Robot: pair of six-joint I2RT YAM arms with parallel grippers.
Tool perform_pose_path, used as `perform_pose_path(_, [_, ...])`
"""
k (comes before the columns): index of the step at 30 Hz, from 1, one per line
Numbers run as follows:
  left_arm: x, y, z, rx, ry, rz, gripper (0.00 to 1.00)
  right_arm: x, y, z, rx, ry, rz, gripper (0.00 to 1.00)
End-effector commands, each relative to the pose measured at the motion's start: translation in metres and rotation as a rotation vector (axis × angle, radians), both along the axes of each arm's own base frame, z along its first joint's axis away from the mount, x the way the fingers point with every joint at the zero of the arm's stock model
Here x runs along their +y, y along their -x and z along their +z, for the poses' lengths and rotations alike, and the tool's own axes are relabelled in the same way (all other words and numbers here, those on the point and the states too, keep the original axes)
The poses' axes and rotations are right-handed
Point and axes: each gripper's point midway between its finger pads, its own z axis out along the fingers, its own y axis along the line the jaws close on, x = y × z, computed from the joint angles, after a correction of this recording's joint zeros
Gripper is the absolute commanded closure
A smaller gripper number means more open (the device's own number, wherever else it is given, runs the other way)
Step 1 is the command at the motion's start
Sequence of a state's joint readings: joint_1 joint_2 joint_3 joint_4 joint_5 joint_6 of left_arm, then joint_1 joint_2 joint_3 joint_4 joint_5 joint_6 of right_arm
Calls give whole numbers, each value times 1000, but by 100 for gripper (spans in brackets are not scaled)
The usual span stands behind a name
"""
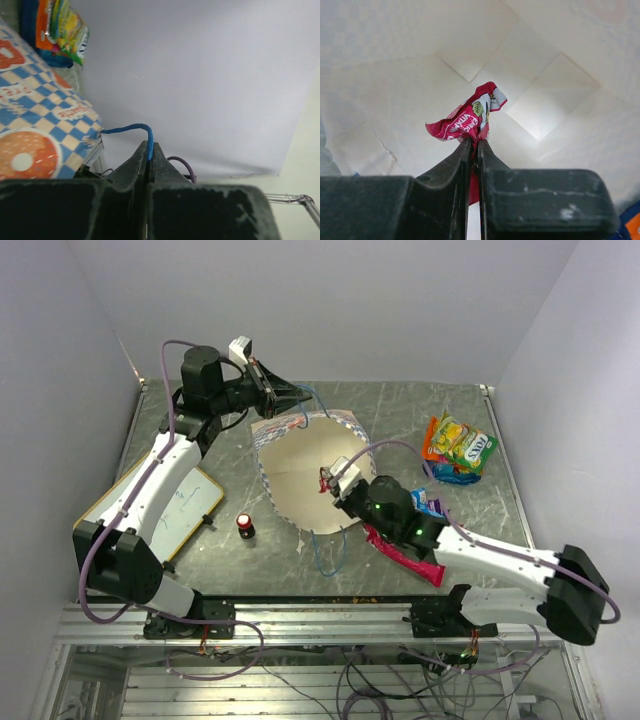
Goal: Take the snacks out of the paper bag
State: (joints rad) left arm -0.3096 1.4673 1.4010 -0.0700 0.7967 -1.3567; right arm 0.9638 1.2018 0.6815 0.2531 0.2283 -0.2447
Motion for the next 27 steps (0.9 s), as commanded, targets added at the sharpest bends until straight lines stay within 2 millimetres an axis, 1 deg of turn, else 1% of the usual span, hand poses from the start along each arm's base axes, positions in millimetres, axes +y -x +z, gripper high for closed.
perform_pose_path(1, [-9,3,50,-101,84,-8,93,-18,9,30,-40,11,-3,100])
perform_pose_path(2, [-11,4,53,-104,81,-8,93,-21,10,43,-65,-3,-6,100])
perform_pose_path(5, [-21,7,54,-91,76,-16,93,-24,8,70,-110,-20,-16,100])
perform_pose_path(9, [-23,3,57,-68,113,6,93,-24,-1,103,-167,-36,-44,100])
perform_pose_path(13, [-15,-17,66,-88,111,51,93,-25,-6,133,-230,-53,-62,100])
perform_pose_path(15, [-6,-33,68,-100,79,92,93,-36,-12,147,-255,-75,-123,100])
perform_pose_path(18, [14,-60,64,-88,54,156,93,-66,-27,162,-267,-140,-279,100])
perform_pose_path(20, [27,-76,56,-67,55,189,93,-95,-42,168,-261,-192,-411,100])
perform_pose_path(22, [43,-89,45,-42,36,228,93,-128,-62,168,-237,-250,-536,100])
perform_pose_path(24, [60,-101,30,-13,1,260,93,-159,-85,161,-194,-284,-648,100])
perform_pose_path(27, [83,-114,10,19,-50,291,93,-210,-120,138,-104,-266,-829,100])
